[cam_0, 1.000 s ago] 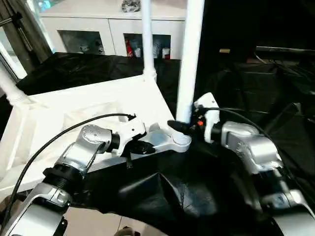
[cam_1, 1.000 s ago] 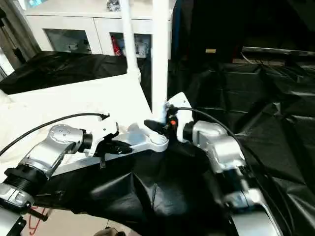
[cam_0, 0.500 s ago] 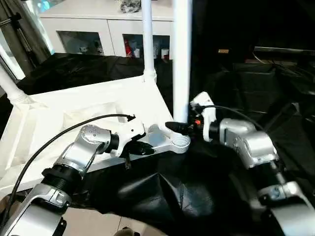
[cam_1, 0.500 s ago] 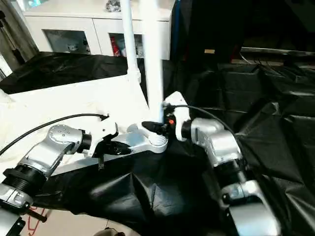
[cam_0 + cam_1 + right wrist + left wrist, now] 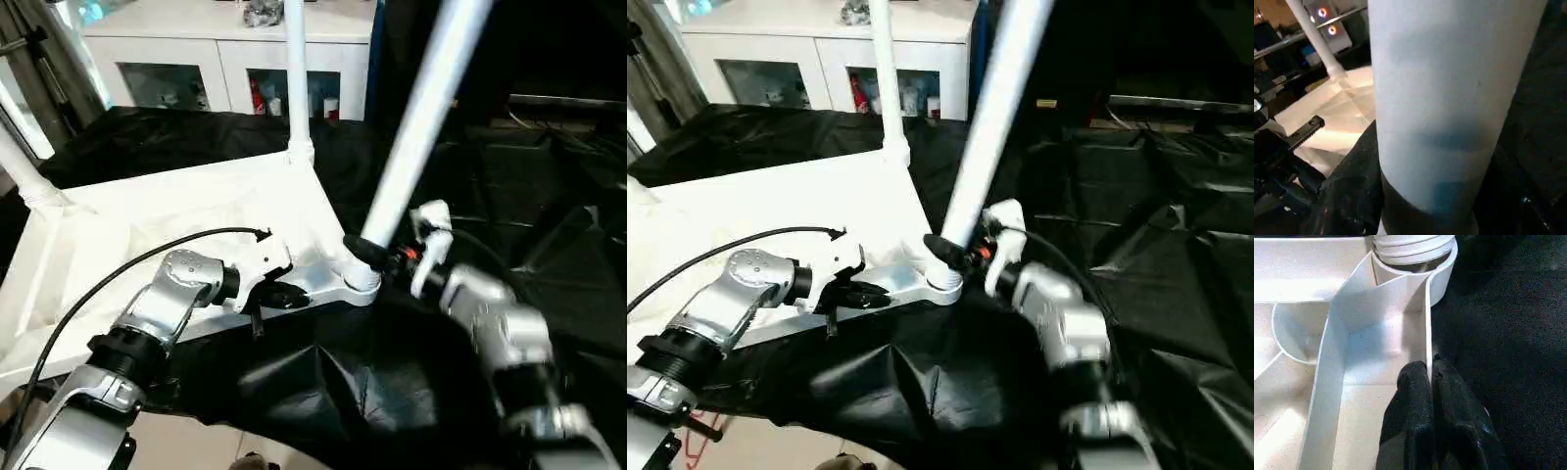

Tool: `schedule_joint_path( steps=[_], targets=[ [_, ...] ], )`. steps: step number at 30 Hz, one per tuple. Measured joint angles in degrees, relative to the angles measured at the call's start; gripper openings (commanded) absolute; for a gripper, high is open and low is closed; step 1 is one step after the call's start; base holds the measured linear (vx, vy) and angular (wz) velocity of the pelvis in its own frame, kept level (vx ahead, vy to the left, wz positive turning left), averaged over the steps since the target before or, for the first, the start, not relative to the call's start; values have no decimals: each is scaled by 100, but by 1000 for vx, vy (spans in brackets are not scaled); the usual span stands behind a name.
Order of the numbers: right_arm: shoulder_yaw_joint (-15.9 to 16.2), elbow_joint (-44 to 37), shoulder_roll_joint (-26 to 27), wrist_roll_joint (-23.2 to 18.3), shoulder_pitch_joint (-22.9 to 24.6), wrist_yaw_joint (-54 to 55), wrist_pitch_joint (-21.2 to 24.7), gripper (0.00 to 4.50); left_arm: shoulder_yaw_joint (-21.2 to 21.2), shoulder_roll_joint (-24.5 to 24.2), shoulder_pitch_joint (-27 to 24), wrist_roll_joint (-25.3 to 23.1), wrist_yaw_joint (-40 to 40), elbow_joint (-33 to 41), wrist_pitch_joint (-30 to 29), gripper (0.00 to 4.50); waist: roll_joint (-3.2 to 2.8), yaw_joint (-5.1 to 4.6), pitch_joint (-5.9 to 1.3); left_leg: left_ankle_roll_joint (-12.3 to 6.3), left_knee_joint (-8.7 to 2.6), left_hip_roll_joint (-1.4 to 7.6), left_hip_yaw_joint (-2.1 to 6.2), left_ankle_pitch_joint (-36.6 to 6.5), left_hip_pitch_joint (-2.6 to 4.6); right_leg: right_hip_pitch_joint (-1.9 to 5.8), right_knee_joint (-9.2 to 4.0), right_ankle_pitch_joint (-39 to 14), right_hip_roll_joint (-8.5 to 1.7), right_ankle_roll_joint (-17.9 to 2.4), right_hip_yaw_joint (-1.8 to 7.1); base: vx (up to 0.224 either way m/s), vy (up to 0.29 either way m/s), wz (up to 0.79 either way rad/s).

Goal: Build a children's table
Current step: Insert table leg to table base

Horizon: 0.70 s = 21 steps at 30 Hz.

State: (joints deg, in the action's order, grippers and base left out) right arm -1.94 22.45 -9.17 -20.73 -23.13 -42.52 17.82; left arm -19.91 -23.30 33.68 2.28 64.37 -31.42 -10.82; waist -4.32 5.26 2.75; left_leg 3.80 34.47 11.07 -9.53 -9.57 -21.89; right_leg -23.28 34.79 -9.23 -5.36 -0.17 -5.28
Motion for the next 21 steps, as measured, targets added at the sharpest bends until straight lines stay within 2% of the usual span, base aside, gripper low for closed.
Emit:
schedule_joint_path(
  steps=[4, 9, 11, 14, 16, 21],
  targets=[
    [-37, -164, 134, 8, 331, 123, -401, 191, 0, 31, 28, -10, -9, -105, 54, 0, -31, -9, -9, 0, -1, 0, 1, 0, 3, 9, -3, -4, -1, 7, 0, 0, 0, 0],
    [-16, -342, 193, 64, 560, 254, -604, 191, 0, 45, 41, -43, -19, -112, 54, 0, -48, -15, -4, 0, -4, -1, 2, 0, 1, 10, -11, -5, -1, 9, -1, 0, 0, 0],
    [94, -412, 157, 198, 563, 326, -673, 191, 0, 47, 45, -51, -20, -121, 56, 0, -54, -20, -4, 0, -6, -1, 3, 0, 1, 12, -16, -5, -1, 9, -2, 0, 0, 0],
    [468, -646, -32, 615, 523, 406, -738, 191, 0, 46, 51, -80, -18, -136, 73, 0, -57, -29, -9, 0, -25, -2, 3, 0, 5, 20, -39, -5, 1, 9, -4, 0, 0, 0],
    [601, -716, -103, 803, 484, 422, -733, 191, 0, 42, 52, -90, -14, -137, 75, 0, -57, -37, -9, -1, -27, -2, 2, 0, 6, 22, -46, -5, 1, 9, -5, 0, 0, 0],
    [818, -702, -207, 984, 256, 374, -517, 191, 0, -19, 51, -99, 25, -136, 75, 0, -55, -101, -9, -1, -32, -3, 4, 0, 5, 23, -70, -5, 2, 9, -9, 0, 0, 0]
  ],
)
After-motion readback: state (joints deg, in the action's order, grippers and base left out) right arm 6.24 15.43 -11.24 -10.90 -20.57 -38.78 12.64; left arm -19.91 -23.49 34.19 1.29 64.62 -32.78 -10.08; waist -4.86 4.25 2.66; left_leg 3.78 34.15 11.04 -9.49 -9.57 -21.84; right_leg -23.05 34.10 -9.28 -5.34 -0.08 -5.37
